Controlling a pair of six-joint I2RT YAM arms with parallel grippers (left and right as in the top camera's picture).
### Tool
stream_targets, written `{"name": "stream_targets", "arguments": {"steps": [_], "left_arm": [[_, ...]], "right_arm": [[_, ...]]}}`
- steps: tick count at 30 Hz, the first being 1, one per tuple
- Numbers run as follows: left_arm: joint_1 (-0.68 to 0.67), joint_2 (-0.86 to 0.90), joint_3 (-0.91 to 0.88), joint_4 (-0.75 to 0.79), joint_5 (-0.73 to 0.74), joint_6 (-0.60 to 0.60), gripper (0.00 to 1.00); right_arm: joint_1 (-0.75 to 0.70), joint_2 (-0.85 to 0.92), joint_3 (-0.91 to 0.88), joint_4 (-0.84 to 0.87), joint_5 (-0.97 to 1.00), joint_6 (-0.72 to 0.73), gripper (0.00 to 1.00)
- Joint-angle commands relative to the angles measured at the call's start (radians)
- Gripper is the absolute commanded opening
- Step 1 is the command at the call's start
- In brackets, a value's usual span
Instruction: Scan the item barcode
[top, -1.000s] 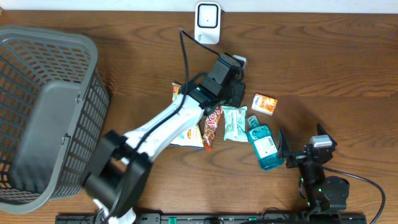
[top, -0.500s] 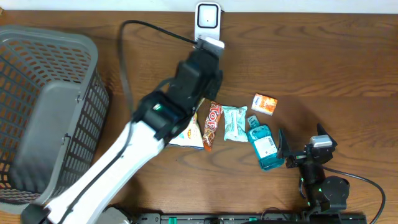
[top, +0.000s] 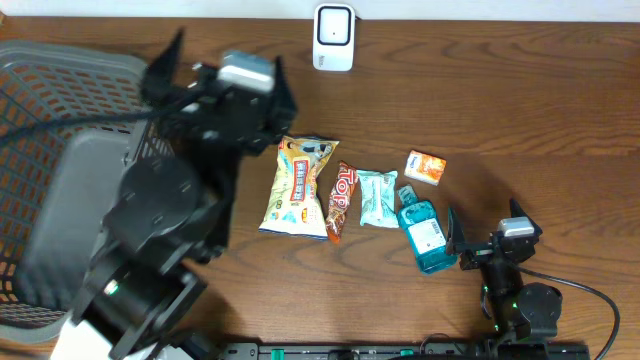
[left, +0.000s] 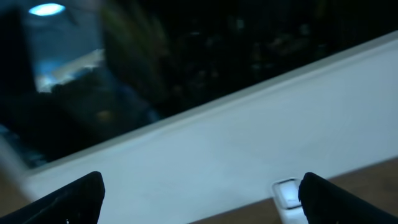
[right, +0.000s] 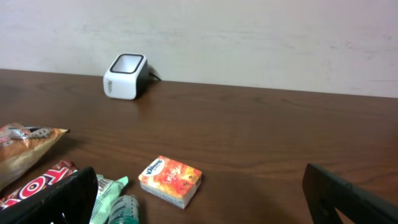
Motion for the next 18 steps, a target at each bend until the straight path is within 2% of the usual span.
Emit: {"name": "stream_targets", "arguments": {"steps": [1,14,18], "left_arm": [[0.005,-0.050,0.009,0.002,-0.074,0.092,1.00],[0.008,-0.224,0.009,-0.001,-0.075,0.092,1.00],[0.052,-0.296,0.009,-0.001,-0.075,0.092,1.00]], "right_arm": [[0.005,-0.005,-0.001,-0.002,0.001,-0.008,0.99],[0.005,-0.005,-0.001,-0.002,0.001,-0.008,0.99],[0.005,-0.005,-0.001,-0.002,0.001,-0.008,0.99]]}}
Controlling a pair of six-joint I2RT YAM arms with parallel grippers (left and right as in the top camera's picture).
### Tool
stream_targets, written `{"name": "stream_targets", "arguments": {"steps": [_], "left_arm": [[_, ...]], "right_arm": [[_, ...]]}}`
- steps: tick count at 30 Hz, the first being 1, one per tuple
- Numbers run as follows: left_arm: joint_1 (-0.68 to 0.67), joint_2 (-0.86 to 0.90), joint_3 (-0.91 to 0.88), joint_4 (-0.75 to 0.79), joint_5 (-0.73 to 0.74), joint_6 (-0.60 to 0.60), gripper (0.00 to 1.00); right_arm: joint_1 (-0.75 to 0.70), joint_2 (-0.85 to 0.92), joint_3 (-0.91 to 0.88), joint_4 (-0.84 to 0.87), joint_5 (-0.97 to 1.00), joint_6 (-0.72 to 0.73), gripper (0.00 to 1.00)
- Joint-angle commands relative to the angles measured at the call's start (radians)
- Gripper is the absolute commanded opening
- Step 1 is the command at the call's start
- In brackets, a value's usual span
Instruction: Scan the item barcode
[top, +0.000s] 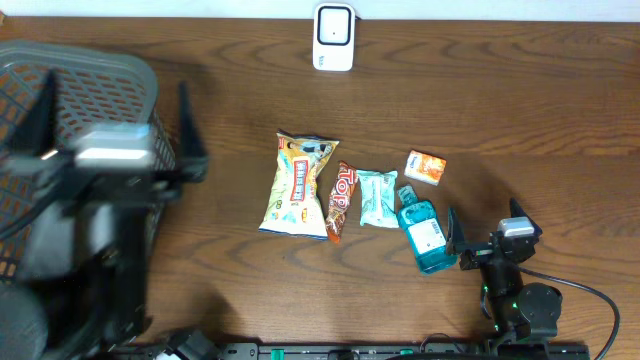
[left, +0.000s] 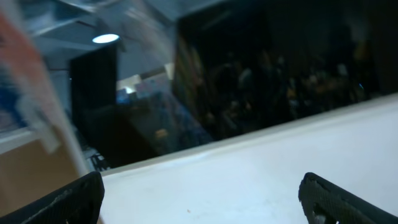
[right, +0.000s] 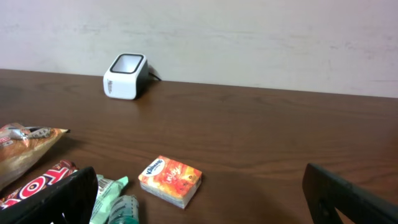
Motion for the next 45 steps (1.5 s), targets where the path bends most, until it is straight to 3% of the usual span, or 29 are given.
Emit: {"name": "stream_targets", "arguments": {"steps": [1,7,10,15,19,22,25,29,32,36,45], "left_arm": [[0.056,-0.081,0.009,0.005,-0.021,0.013,1.00],[0.193,-0.166,0.009,0.004,-0.020,0.003,1.00],[0.274,-0.209,0.009,-0.002,-0.013,-0.058,1.00],[0.402,-0.297,0.009,-0.107,0.211,-0.142,1.00],[0.489,-0.365,0.009,-0.147,0.380,-0.270,1.00],[0.536,-0.403,0.009,-0.150,0.425,-0.399,1.00],[0.545,-0.415,0.009,-0.178,0.426,-0.500,1.00],[0.545,-0.424,0.009,-0.191,0.430,-0.525,1.00],[0.546,-0.453,0.009,-0.193,0.518,-0.569,1.00],[0.546,-0.529,-0.007,-0.194,0.645,-0.571,1.00],[0.546,-0.678,-0.085,-0.151,0.618,-0.571,1.00]], "right_arm": [[0.005,-0.005,-0.001,-0.002,0.001,-0.008,0.99],[0.005,-0.005,-0.001,-0.002,0.001,-0.008,0.99],[0.005,-0.005,-0.001,-0.002,0.001,-0.008,0.99],[0.005,-0.005,-0.001,-0.002,0.002,-0.008,0.99],[0.005,-0.005,-0.001,-0.002,0.001,-0.008,0.99],[0.005,-0.005,-0.001,-0.002,0.001,-0.008,0.99],[0.005,-0.005,-0.001,-0.002,0.001,-0.008,0.99],[0.005,-0.005,-0.001,-0.002,0.001,-0.008,0.99],[0.005,-0.005,-0.001,-0.002,0.001,-0.008,0.99],[0.005,-0.005,-0.001,-0.002,0.002,-0.008,0.99],[0.005,-0.005,-0.001,-0.002,0.001,-0.008,0.99]]}}
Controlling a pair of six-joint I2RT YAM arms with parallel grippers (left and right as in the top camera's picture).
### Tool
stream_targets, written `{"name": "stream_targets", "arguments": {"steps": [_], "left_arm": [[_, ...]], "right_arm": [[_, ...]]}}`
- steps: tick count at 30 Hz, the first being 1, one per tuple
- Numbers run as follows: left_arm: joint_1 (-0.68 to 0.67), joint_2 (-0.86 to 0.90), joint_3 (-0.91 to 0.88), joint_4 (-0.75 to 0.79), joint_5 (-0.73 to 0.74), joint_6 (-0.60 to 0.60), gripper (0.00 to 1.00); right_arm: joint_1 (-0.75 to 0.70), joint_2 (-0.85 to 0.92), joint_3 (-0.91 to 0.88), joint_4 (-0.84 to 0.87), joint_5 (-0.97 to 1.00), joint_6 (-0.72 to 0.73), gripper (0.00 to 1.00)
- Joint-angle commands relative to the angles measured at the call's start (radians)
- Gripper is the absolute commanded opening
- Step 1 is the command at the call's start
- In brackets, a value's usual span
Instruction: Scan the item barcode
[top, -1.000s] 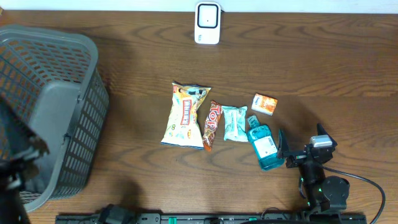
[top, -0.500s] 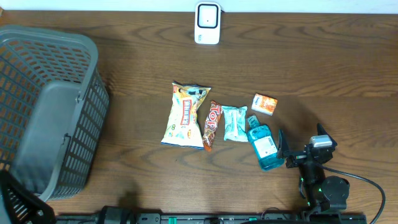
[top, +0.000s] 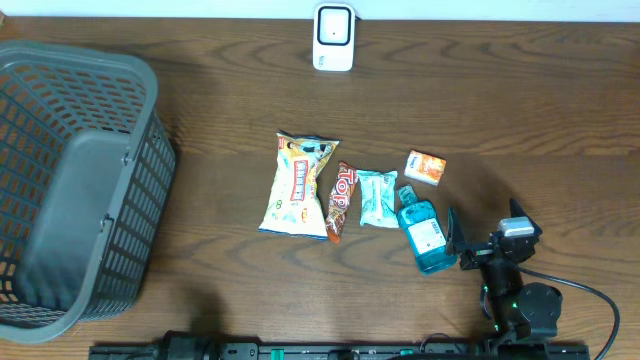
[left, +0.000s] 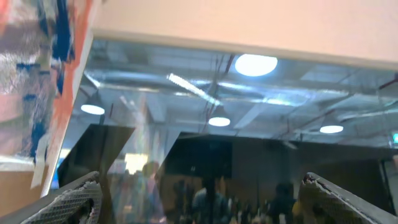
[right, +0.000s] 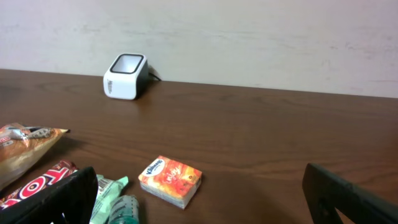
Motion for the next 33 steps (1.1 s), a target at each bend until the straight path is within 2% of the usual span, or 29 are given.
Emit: {"name": "stream_targets", "arguments": {"steps": [1,7,13,15,17,19,25,29,31,33], "left_arm": [[0.008,-0.038,-0.056,0.017,-0.016,-0.010,1.00],[0.012,-0.102,-0.172,0.079,-0.153,-0.010,1.00],[0.013,-0.101,-0.308,0.158,-0.183,-0.010,1.00],[0.017,-0.101,-0.388,0.233,-0.269,-0.010,1.00],[0.016,-0.101,-0.434,0.238,-0.365,-0.011,1.00],[0.016,-0.101,-0.476,0.233,-0.381,-0.011,1.00],[0.016,-0.101,-0.626,0.214,-0.381,-0.024,1.00],[0.016,-0.101,-0.743,0.215,-0.368,-0.144,1.00],[0.016,-0.101,-0.796,0.236,-0.235,-0.180,1.00],[0.016,-0.101,-0.831,0.278,-0.023,-0.110,1.00]], "right_arm": [[0.005,-0.005,-0.001,-0.003,0.002,-0.009,0.99],[0.005,-0.005,-0.001,-0.003,0.001,-0.009,0.99],[0.005,-0.005,-0.001,-0.003,0.001,-0.008,0.99],[0.005,-0.005,-0.001,-0.003,0.001,-0.008,0.99],[0.005,-0.005,-0.001,-0.003,0.001,-0.009,0.99],[0.005,-0.005,-0.001,-0.003,0.001,-0.009,0.99],[0.005,-0.005,-0.001,-0.001,0.040,-0.047,0.99],[0.005,-0.005,-0.001,-0.008,0.109,-0.072,0.99],[0.005,-0.005,-0.001,-0.012,0.109,-0.072,0.99],[0.005,-0.005,-0.001,-0.012,0.109,-0.072,0.99]]}}
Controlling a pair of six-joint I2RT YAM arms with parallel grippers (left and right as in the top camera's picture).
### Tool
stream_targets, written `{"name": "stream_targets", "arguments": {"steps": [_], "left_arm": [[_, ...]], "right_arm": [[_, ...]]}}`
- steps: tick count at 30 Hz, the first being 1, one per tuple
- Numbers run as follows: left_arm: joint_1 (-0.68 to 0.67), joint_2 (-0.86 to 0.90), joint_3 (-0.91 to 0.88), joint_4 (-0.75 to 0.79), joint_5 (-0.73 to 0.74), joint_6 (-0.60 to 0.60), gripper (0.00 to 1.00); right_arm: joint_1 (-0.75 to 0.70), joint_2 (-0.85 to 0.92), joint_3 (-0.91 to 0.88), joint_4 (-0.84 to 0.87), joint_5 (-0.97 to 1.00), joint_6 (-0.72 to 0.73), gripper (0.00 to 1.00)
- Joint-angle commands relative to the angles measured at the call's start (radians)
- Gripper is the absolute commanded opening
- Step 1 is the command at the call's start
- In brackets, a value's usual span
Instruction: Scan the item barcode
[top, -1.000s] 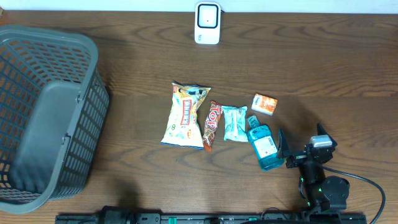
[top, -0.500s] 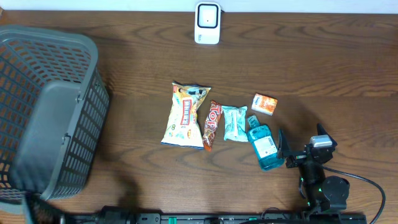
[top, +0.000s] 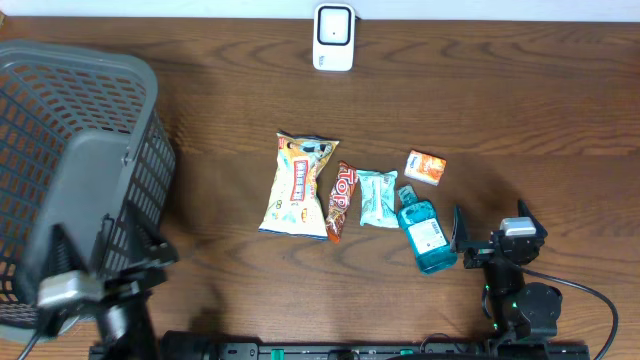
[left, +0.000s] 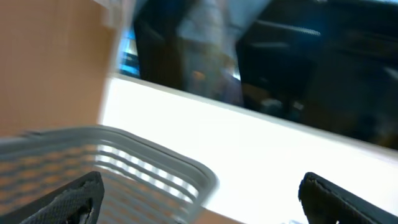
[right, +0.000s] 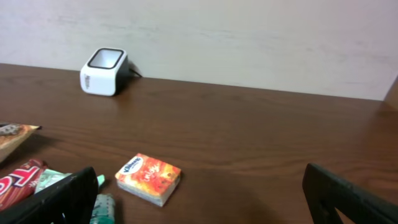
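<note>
The white barcode scanner (top: 333, 37) stands at the table's far edge and also shows far off in the right wrist view as the scanner (right: 104, 63). A row of items lies mid-table: a chips bag (top: 298, 185), a chocolate bar (top: 342, 200), a teal packet (top: 377, 197), an orange tissue pack (top: 425, 166) and a blue bottle (top: 427, 235). My right gripper (top: 490, 235) rests open just right of the bottle, holding nothing. The tissue pack (right: 148, 178) lies ahead of it. My left gripper (top: 105, 252) is open at the front left, by the basket.
A large grey mesh basket (top: 120, 75) fills the table's left side; its rim (left: 155, 163) shows blurred in the left wrist view. A pale wall (right: 249, 37) runs behind the scanner. Bare wood lies between the items and the scanner.
My left arm, out of the overhead view before, now shows low at the front left by the basket. Its camera saw a ceiling, now the basket rim. My right gripper turned slightly.
My left arm first loomed between the basket and the chips bag. It then stood over the basket, then was gone from the overhead view, and now sits at the front left. My right gripper stayed open beside the bottle. No item has moved.
</note>
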Motion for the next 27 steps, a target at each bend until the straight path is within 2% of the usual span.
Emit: {"name": "stream_targets", "arguments": {"steps": [1,3,5,8,9,12,14,17,22,27], "left_arm": [[0.005,-0.007,-0.050,0.058,0.381,0.065,1.00],[0.005,-0.007,-0.058,0.043,0.600,0.230,1.00],[0.005,-0.007,-0.058,-0.003,0.729,0.328,1.00],[0.005,-0.007,-0.058,-0.078,0.717,0.329,1.00],[0.005,-0.007,-0.059,-0.119,0.688,0.326,1.00],[0.005,-0.007,-0.072,-0.158,0.618,0.260,1.00],[0.005,-0.007,-0.085,-0.157,0.615,0.239,1.00],[0.005,-0.007,-0.116,-0.158,0.615,0.209,1.00],[0.005,-0.007,-0.211,-0.137,0.615,0.109,1.00],[0.005,-0.007,-0.297,-0.102,0.615,0.035,1.00]], "right_arm": [[0.005,-0.005,-0.001,-0.007,0.034,-0.022,0.99],[0.005,-0.005,-0.001,-0.006,0.034,-0.022,0.99],[0.005,-0.005,-0.001,-0.006,0.034,-0.022,0.99],[0.005,-0.005,-0.001,-0.006,0.029,-0.021,0.99],[0.005,-0.005,-0.001,-0.006,0.007,0.005,0.99],[0.005,-0.005,-0.001,-0.004,-0.009,0.232,0.99],[0.005,-0.005,-0.001,-0.003,-0.023,0.410,0.99],[0.005,-0.005,-0.001,0.000,-0.061,0.591,0.99],[0.005,-0.005,-0.001,0.004,-0.100,0.739,0.99],[0.005,-0.005,-0.001,0.008,-0.148,0.813,0.99]]}}
